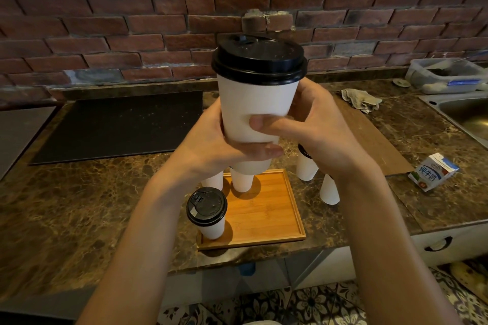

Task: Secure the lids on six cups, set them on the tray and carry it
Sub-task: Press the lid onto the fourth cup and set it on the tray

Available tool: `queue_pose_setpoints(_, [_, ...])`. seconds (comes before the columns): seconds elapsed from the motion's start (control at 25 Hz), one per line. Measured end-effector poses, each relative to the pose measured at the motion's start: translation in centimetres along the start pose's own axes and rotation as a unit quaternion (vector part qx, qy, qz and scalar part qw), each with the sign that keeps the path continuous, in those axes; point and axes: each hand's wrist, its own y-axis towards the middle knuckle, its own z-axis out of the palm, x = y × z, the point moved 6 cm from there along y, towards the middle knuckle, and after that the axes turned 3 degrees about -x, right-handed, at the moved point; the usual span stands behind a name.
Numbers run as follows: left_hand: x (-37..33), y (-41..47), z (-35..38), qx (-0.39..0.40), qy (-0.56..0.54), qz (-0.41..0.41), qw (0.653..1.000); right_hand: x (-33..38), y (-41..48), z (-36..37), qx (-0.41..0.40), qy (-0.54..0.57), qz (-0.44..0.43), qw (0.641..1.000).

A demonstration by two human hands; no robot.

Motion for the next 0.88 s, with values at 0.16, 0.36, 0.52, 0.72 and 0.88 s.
queue_pose_setpoints(0.16, [0.3, 0.1, -0.2, -0.008, 0.003, -0.001, 1.0, 0.2, 0.0, 0.1, 0.004, -0.007, -0.001, 1.0])
queue_pose_setpoints(0.36, [0.7, 0.4, -0.2, -0.015, -0.011, 0.005, 1.0, 0.2, 0.2, 0.1, -0.017, -0.032, 0.006, 0.999])
queue_pose_setpoints(0.52, [0.9, 0.3, -0.2, -0.051, 0.003, 0.003, 0.999, -0.2, 0.3, 0.2, -0.041, -0.048, 0.022, 0.998])
queue_pose_setpoints(0.72, [0.7, 0.2, 0.1, -0.085, 0.005, 0.005, 0.996, -0.5, 0.2, 0.6, -0.079, -0.056, 0.04, 0.995])
queue_pose_setpoints(0.88, [1.3, 0.3, 0.1, -0.095, -0.012, 0.007, 0.995, -0.6, 0.2, 1.0, -0.104, -0.075, 0.046, 0.991])
